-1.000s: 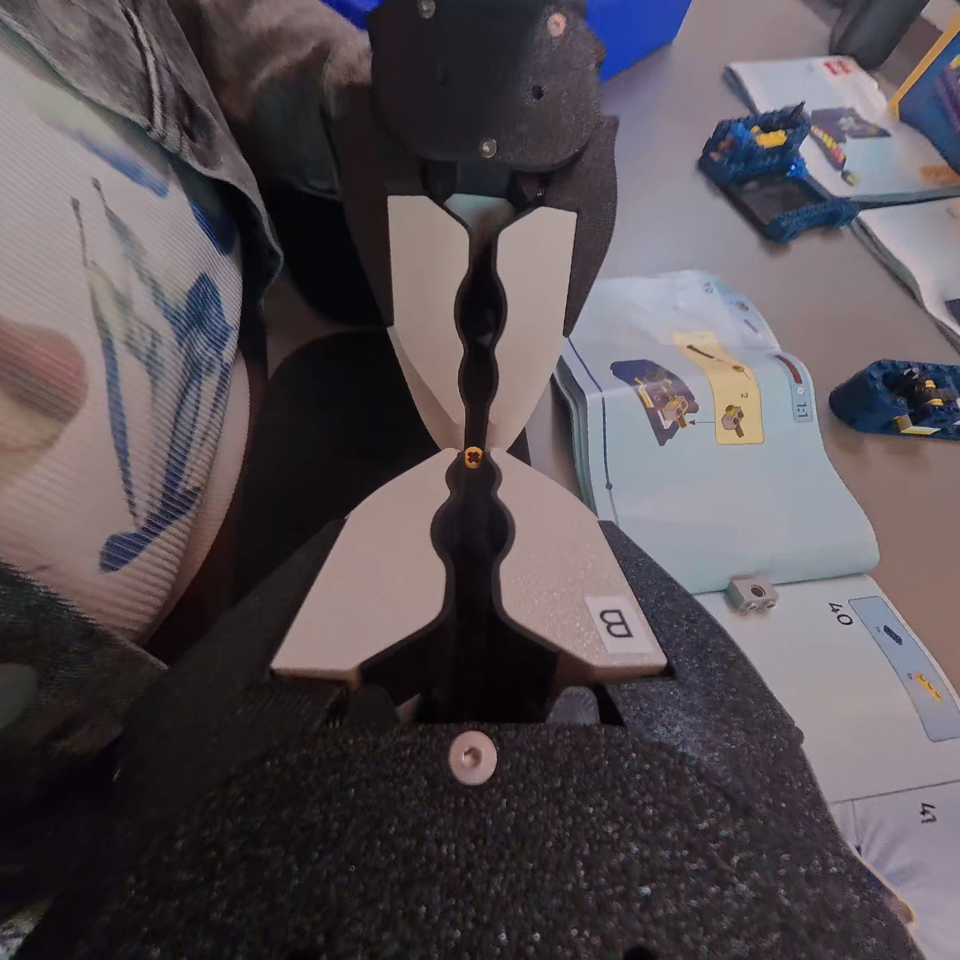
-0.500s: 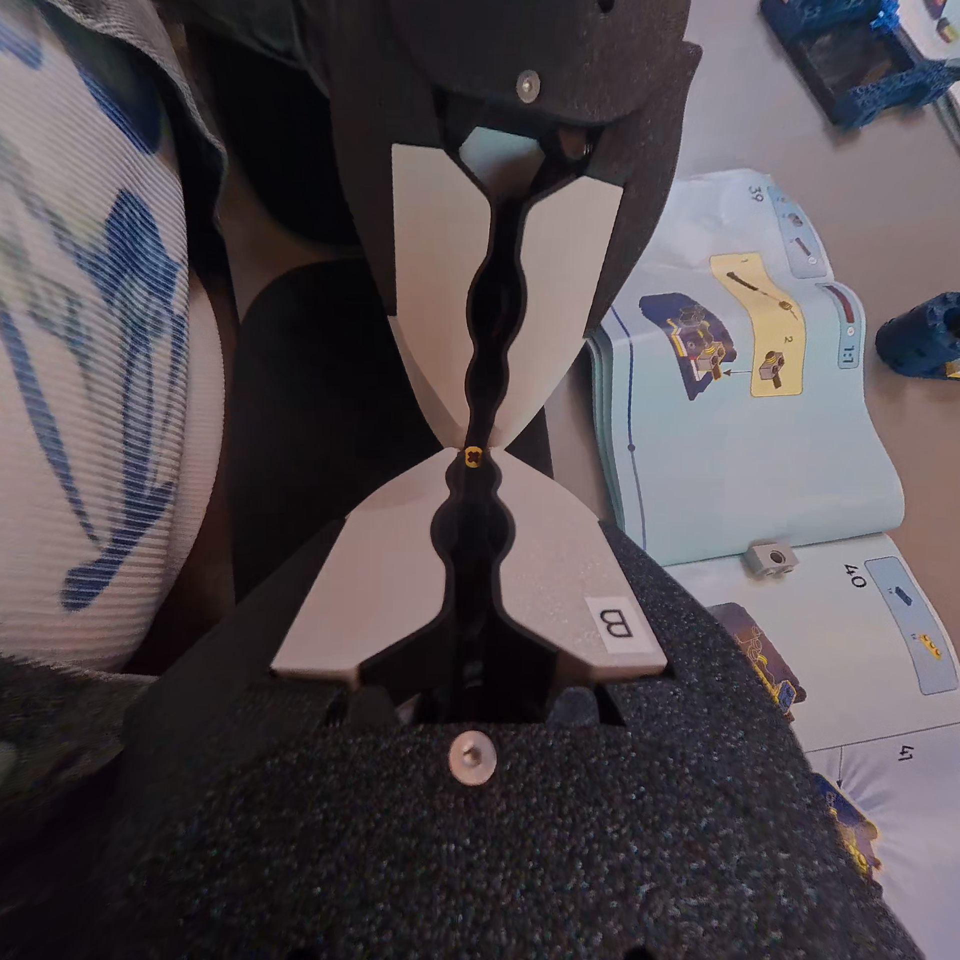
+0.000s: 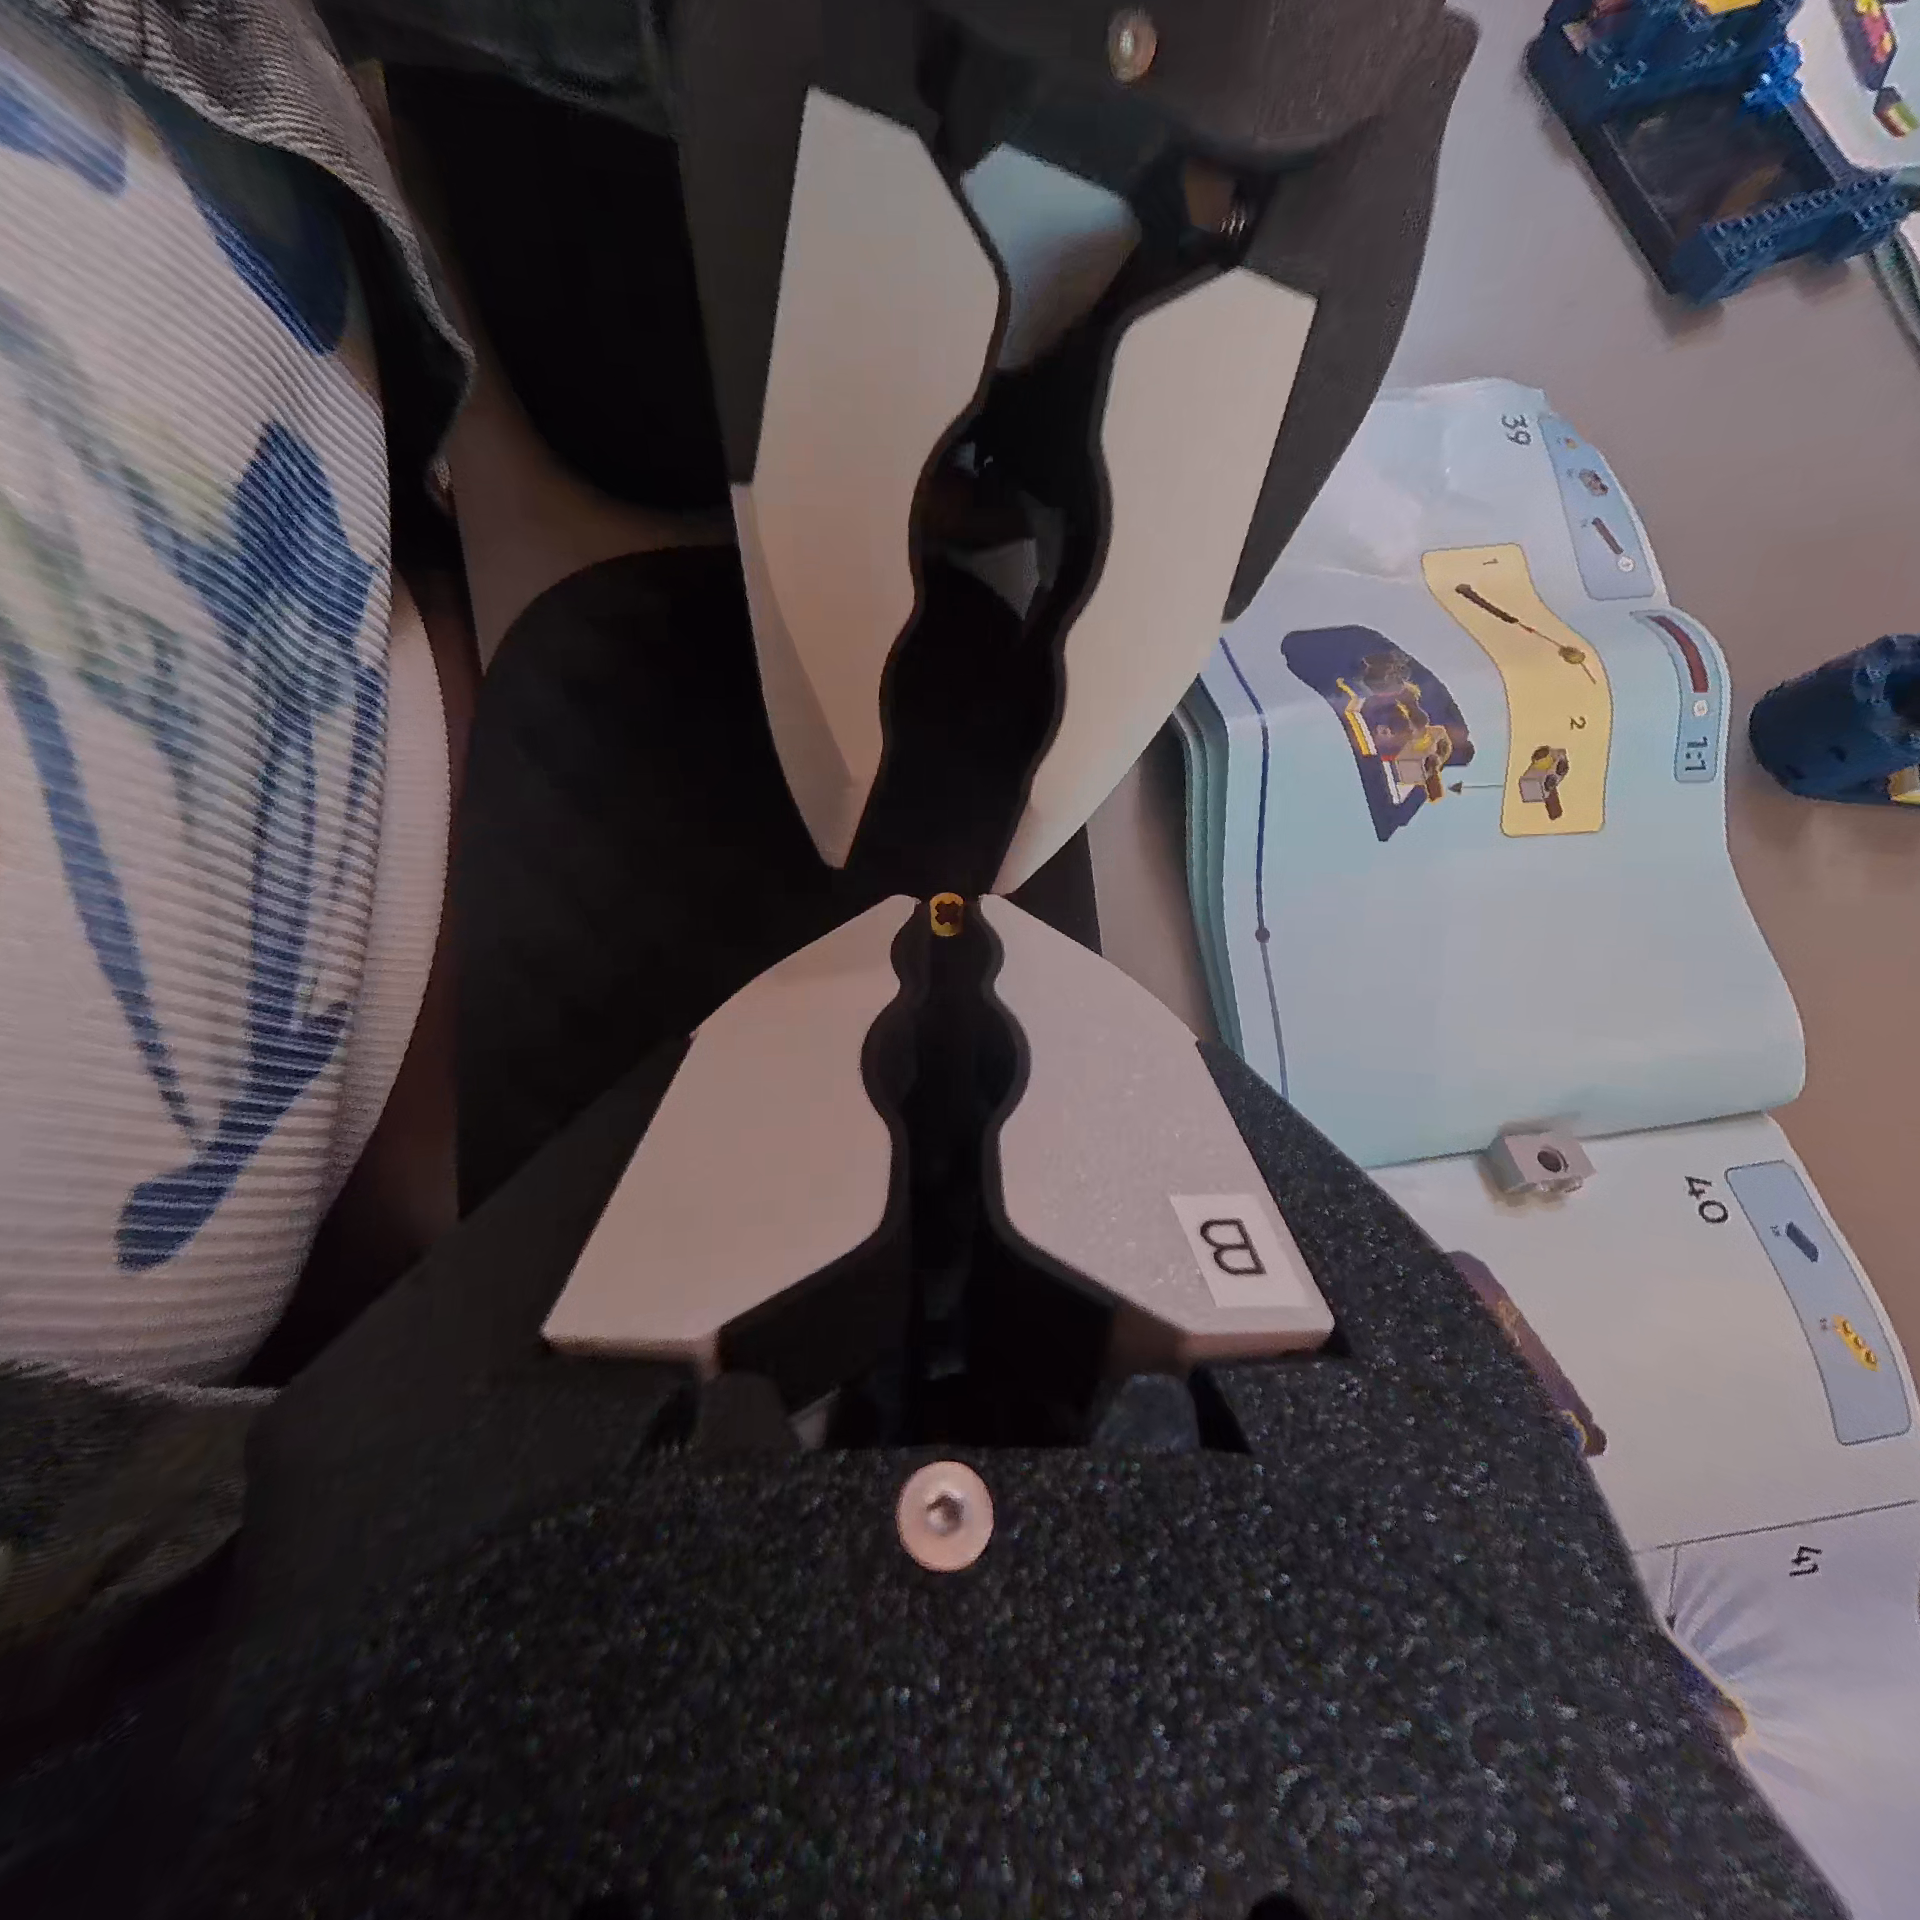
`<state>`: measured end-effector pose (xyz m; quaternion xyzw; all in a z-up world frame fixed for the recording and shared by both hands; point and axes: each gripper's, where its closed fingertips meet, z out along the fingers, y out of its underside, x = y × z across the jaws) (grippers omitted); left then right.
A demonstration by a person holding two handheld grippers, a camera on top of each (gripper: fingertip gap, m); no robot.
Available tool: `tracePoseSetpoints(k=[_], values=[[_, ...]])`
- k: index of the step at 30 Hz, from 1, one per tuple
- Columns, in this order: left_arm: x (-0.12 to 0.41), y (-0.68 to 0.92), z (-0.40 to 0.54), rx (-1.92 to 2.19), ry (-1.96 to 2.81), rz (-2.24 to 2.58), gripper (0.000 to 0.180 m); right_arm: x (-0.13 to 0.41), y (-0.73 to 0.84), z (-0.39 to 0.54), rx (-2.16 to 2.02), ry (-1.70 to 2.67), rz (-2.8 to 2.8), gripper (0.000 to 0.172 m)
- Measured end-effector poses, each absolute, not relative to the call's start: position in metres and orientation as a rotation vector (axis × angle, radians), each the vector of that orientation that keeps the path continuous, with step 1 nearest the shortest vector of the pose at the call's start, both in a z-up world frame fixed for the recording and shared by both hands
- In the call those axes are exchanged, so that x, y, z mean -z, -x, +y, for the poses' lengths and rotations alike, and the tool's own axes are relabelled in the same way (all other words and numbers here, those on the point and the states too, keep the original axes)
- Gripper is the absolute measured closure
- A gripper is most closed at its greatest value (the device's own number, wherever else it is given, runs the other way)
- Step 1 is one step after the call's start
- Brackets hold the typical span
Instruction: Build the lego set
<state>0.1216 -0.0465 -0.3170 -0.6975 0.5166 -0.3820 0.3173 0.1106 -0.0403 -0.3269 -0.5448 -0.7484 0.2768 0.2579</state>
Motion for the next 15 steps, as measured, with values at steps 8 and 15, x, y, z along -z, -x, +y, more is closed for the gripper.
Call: tracePoseSetpoints(k=[8, 15], values=[[0.311, -0.100, -0.047, 0.919, 1.798, 1.375, 0.162, 0.329, -0.106, -0.044, -0.582, 1.508, -2.185, 0.165], [0.319, -0.102, -0.049, 0.872, 1.813, 1.423, 0.168, 0.329, -0.116, -0.041, -0.464, 1.590, -2.242, 0.165]])
